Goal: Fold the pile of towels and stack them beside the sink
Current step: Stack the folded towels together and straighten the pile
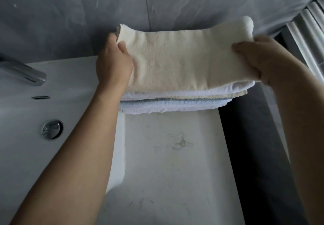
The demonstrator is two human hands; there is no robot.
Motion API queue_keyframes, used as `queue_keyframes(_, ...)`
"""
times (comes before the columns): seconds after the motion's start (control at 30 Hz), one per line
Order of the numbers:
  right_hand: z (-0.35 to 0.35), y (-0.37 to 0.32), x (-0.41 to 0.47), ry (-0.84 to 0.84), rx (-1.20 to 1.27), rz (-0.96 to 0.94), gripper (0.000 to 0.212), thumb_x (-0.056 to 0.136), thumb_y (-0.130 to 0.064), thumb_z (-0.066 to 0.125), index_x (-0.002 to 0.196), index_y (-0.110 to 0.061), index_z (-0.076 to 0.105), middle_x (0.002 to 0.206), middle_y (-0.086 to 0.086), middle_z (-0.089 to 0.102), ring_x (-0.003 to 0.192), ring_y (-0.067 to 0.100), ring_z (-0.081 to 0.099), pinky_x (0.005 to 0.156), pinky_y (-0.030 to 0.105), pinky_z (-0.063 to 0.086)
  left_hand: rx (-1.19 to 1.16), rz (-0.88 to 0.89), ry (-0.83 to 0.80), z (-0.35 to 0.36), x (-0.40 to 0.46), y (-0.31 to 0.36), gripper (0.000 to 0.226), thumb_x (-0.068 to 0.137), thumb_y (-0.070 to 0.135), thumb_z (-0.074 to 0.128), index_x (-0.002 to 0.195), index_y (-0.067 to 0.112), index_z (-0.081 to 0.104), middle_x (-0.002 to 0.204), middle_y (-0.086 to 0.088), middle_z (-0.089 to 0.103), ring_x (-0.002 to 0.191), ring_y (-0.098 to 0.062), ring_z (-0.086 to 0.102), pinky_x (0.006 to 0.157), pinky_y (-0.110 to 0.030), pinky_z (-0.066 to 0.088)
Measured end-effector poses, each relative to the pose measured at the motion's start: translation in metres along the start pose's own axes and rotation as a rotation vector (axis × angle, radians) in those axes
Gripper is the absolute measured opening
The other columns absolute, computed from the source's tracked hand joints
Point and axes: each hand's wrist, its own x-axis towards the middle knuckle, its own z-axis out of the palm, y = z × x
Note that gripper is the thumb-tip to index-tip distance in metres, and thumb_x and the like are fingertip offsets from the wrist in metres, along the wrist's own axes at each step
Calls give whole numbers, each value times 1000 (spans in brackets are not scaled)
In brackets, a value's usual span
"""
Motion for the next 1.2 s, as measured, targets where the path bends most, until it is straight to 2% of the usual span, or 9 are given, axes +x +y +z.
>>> queue_keyframes(0.1,1,8,0,105,-204,-87,63,76,-38,60,134,-20,44,123,10,58,109,33,56,94,43,47,52,16,0,-1,-1,-2,28,104,30,35,122,15,51,124,-14,63,112,-42,55,78,-38,34)
queue_keyframes(0.3,25,25,-9,224,-552,-115,70,90,-33,43,151,-18,12,142,22,37,125,44,41,102,47,33,154,52,26,-2,-2,-1,28,104,28,36,123,11,50,119,-20,63,111,-45,56,82,-44,39)
queue_keyframes(0.43,39,24,-22,419,-685,-287,87,83,-29,46,155,-16,0,153,18,18,140,38,17,116,46,8,238,29,91,-5,-11,6,34,100,27,42,130,12,45,128,-17,57,118,-40,53,89,-48,41)
queue_keyframes(0.53,49,24,-25,418,-797,-463,88,88,-44,44,154,-14,-7,162,12,-3,149,30,-5,116,45,-11,312,154,230,-8,-27,24,43,90,29,48,130,15,49,133,-14,51,121,-37,48,95,-46,37)
queue_keyframes(0.7,71,28,-11,131,-871,-556,63,99,-49,24,156,-24,12,163,2,3,150,26,-3,119,51,-9,226,550,24,12,-50,57,50,93,30,43,141,16,49,151,-9,42,139,-31,37,114,-45,26)
queue_keyframes(0.9,73,28,13,37,-865,-602,60,100,-54,14,155,-30,14,163,-6,8,150,22,0,119,46,-10,331,459,-280,42,-33,42,57,101,48,28,155,30,24,166,0,12,153,-25,4,122,-53,-2)
queue_keyframes(1.03,76,30,21,2,-857,-637,58,100,-54,15,154,-33,13,163,-7,8,150,19,0,119,43,-11,422,397,-282,48,-14,13,65,97,59,13,158,35,10,168,1,2,153,-18,-7,122,-46,-11)
queue_keyframes(1.1,77,27,23,27,-827,-683,58,99,-52,21,153,-31,23,162,-3,16,150,20,7,120,44,-8,451,380,-253,48,-8,3,69,96,63,10,158,33,9,168,0,0,153,-16,-10,122,-43,-12)
queue_keyframes(1.2,64,32,24,353,-732,-601,58,90,-46,38,142,-22,42,153,4,36,142,25,28,119,50,-1,466,357,-230,49,-6,-1,73,94,65,7,159,31,11,168,0,0,153,-16,-10,120,-47,-15)
